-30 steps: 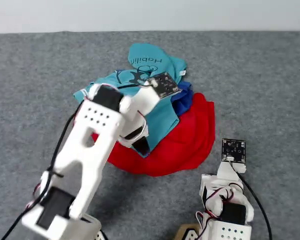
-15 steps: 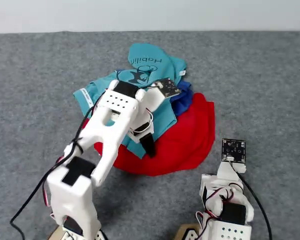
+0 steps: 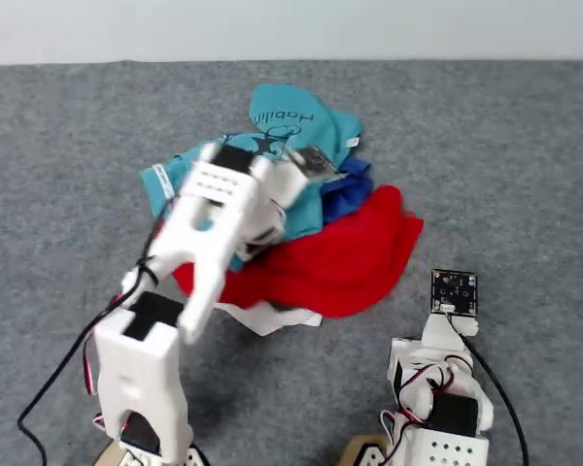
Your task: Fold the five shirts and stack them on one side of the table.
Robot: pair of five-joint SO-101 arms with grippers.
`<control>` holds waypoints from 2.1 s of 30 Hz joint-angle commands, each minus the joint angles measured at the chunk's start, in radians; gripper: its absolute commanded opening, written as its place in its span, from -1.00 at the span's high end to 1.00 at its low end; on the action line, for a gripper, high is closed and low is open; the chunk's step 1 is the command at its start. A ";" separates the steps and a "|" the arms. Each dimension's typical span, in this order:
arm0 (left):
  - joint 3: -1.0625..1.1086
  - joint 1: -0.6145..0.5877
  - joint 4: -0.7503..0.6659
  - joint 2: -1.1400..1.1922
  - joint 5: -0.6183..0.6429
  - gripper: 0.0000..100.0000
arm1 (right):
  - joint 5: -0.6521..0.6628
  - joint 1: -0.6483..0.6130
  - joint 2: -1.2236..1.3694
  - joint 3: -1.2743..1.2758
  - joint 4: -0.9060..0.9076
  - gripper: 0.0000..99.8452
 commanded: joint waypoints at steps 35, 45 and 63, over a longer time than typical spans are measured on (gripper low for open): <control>-0.159 -1.163 -0.169 -0.365 -0.166 0.82 | 0.011 -0.001 -0.010 0.015 0.005 0.98; -0.173 -1.162 -0.169 -0.387 -0.144 0.22 | 0.011 -0.001 -0.010 0.015 0.005 0.98; -0.174 -0.404 -0.041 -0.249 -0.157 0.22 | 0.011 -0.001 -0.010 0.015 0.005 0.98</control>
